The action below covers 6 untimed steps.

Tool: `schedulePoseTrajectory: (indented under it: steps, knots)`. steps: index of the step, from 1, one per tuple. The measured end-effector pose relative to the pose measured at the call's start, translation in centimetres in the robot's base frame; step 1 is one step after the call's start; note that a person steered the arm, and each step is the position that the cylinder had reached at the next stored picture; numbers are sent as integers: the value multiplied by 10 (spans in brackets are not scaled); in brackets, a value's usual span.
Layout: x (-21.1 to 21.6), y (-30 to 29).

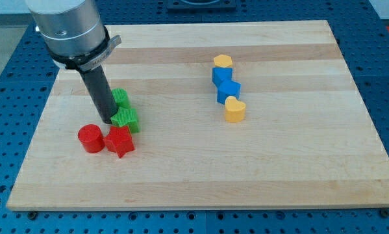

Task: Move the red circle left to the red star

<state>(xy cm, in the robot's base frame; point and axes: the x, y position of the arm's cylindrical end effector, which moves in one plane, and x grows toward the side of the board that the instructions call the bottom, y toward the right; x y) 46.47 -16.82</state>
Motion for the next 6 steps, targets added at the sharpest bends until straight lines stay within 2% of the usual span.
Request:
schedulePoseTrajectory:
  steps: [3, 6]
  knots:
    - [4, 0]
    - [18, -33]
